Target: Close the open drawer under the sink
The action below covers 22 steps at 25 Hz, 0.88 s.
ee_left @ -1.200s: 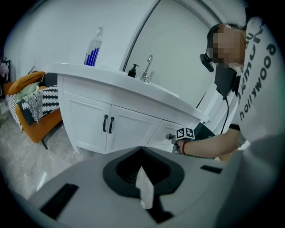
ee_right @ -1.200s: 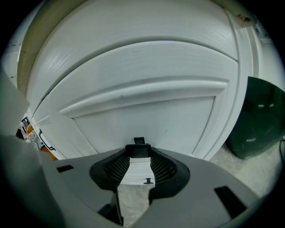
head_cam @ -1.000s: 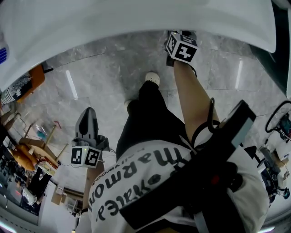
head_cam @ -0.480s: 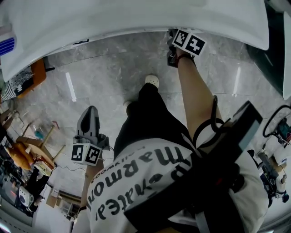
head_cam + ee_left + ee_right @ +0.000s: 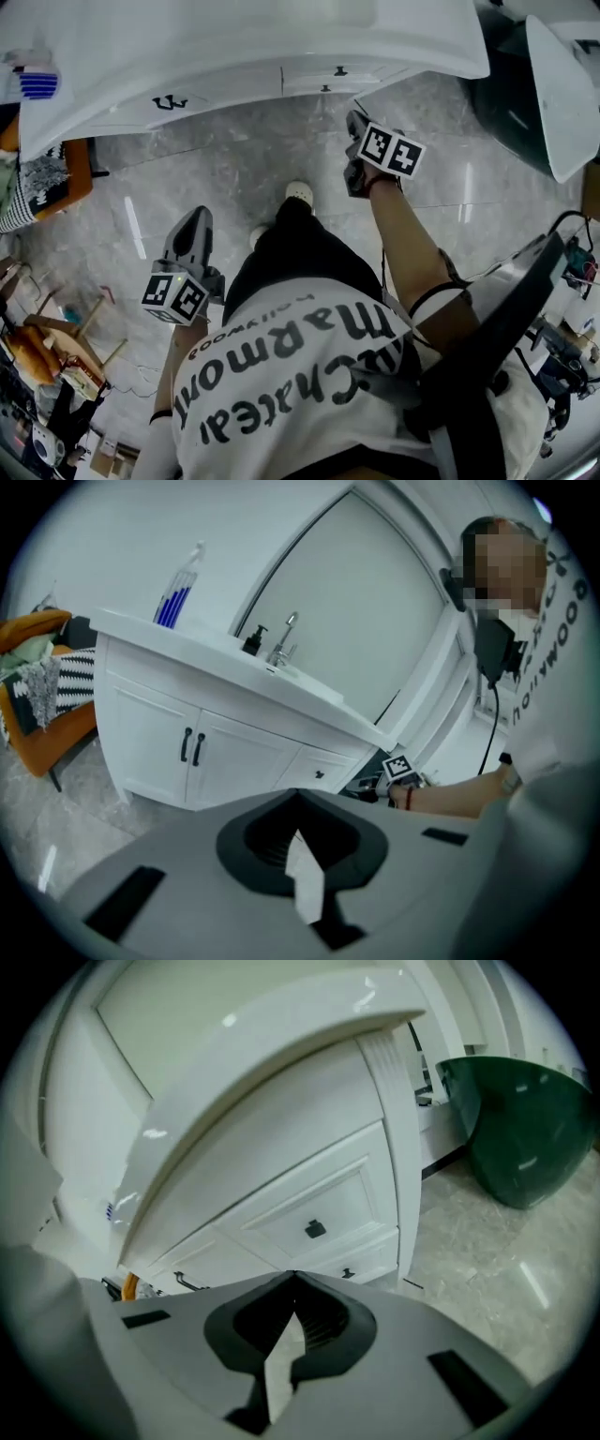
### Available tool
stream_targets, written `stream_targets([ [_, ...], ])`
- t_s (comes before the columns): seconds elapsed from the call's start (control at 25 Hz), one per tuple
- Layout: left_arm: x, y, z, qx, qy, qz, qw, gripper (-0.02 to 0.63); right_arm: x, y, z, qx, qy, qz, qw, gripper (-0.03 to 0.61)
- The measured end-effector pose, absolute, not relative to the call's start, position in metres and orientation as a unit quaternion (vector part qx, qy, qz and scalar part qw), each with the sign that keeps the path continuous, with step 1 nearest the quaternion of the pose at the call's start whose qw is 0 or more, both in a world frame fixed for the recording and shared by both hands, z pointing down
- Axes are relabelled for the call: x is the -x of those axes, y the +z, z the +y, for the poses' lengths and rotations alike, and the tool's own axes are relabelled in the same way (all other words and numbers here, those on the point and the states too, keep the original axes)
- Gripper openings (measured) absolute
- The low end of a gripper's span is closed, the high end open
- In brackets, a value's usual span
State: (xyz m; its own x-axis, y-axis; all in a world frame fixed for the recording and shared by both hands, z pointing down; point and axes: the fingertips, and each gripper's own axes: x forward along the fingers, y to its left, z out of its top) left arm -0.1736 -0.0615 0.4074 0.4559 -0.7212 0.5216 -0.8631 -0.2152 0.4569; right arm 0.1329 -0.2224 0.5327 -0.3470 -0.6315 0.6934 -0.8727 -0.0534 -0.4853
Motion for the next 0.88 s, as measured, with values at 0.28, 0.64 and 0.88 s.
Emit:
stream_targets([
  [0.28,0.156,0.344,-0.043,-0.832,0.05,-0.427,0.351,0.008,-0.125,0.416,-0.138,-0.566,0.428,-0.702,0.058,0.011],
  [0.64,0.183,0.287,0.011,-0.877,0.025,-0.377,0.298,0.008,-0.101,0.319,-0.062,-0.597,0.356,-0.719,0.003,0.011],
  [0.88,0.196,0.275,0.036,-0.888,0.019,-0.359,0.287,0.008,-0.084,0.3,-0.024,-0.606,0.34,-0.719,-0.003,0.011],
])
